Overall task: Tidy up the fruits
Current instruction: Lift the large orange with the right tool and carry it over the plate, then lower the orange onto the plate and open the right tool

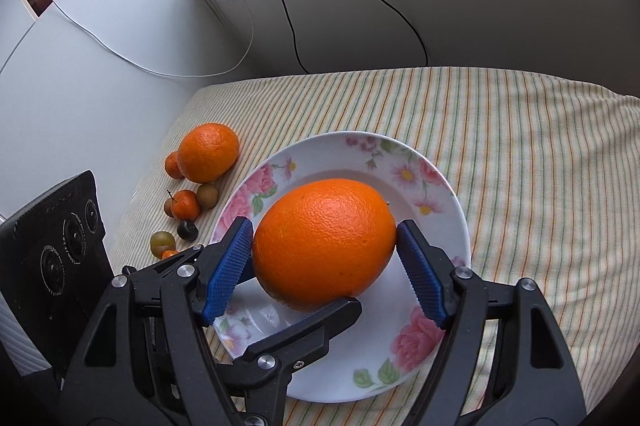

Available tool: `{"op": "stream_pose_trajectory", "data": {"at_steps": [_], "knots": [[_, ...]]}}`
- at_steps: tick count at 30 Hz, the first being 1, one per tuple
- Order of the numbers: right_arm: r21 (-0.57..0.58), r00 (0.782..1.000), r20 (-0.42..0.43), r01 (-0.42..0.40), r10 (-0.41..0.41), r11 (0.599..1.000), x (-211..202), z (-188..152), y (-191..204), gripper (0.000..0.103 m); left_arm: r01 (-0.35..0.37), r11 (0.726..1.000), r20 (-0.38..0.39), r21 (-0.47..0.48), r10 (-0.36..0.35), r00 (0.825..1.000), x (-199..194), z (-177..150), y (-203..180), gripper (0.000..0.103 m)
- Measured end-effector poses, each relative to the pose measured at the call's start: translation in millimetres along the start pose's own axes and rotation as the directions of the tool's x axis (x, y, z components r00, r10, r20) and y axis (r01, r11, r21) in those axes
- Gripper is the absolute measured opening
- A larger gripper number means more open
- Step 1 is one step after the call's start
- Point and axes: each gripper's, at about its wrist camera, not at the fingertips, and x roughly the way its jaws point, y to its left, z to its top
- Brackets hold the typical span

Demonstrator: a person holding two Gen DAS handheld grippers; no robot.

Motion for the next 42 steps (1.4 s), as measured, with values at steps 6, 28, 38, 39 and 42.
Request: {"op": "stream_pose_trajectory", "data": {"at_steps": [6,28,38,39,42], "knots": [[0.025,1.000,-0.009,-0.005,0.006,1.000,3.0,1.0,-5.3,0.077,-0.032,0.999,-0.017,0.031,0.032,0.999,7.7,1.4,-6.3,0.061],[0.014,0.998,0.056,0.036,-0.037,0.999,-21.3,-5.7,-4.9,0.080,-0.088,0.992,0.051,0.088,0.084,0.995,-29.9,-13.3,-6.5,0.063],[-0.043,0.996,0.083,0.050,-0.046,0.998,-31.4,-14.2,9.1,0.080,-0.119,0.991,0.083,0.064,0.113,0.990,-59.5,-35.6,7.2,0.063],[-0.050,0.995,0.084,0.050,-0.046,0.997,-31.6,-15.9,11.4,0.080,-0.128,0.990,0.086,0.060,0.122,0.989,-63.1,-38.9,9.6,0.063],[-0.076,0.995,0.093,0.054,-0.046,0.996,-33.8,-20.3,20.0,0.080,-0.157,0.987,0.093,0.039,0.153,0.984,-74.9,-48.4,19.8,0.063]]}}
